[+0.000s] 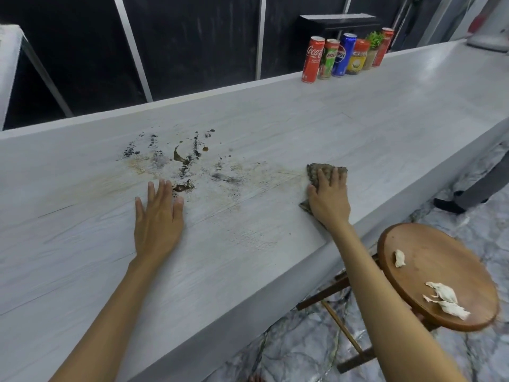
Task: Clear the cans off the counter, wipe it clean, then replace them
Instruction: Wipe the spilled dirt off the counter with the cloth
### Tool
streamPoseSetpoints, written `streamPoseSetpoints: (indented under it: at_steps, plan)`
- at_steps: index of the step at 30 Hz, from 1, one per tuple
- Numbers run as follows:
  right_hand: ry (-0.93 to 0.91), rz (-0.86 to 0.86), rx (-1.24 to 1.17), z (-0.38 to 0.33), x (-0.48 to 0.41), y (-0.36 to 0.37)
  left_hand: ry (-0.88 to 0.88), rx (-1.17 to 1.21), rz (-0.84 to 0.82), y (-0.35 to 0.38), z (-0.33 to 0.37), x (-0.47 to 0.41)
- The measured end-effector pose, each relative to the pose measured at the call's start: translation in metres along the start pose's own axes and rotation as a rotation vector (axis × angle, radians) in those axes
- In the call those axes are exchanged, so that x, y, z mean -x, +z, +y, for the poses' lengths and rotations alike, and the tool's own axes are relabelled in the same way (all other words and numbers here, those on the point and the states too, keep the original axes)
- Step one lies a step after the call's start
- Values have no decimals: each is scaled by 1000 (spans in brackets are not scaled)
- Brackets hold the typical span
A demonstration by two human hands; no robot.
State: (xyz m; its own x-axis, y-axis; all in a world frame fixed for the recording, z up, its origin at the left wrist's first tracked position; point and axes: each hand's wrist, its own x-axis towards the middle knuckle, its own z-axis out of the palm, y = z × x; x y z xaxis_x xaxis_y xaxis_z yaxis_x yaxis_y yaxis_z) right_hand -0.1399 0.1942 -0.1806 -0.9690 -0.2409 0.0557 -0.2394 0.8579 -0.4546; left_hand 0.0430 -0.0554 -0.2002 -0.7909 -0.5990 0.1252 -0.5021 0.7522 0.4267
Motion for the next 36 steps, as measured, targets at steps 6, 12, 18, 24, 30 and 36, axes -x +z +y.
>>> streamPoseSetpoints:
  at_steps: [6, 12, 18, 24, 30, 36]
  plan:
    - [-114, -24, -3, -73, 12, 38, -12, 18, 1, -1, 1, 0]
    - [-258, -53, -98, -118, 23, 62, -22, 66, 13, 0, 0, -2]
    - [-247, -315, -751, -130, 12, 38, -21, 130, 53, -3, 0, 0]
    - [-172, -181, -931, -29, 1, -24, -11, 181, 68, -3, -1, 0]
    - [-104, -114, -32, 22, -4, -9, -15, 180, 63, -2, 0, -2]
    - [-196, -64, 109, -56, 8, 36, -30, 202, 60, -2, 0, -2]
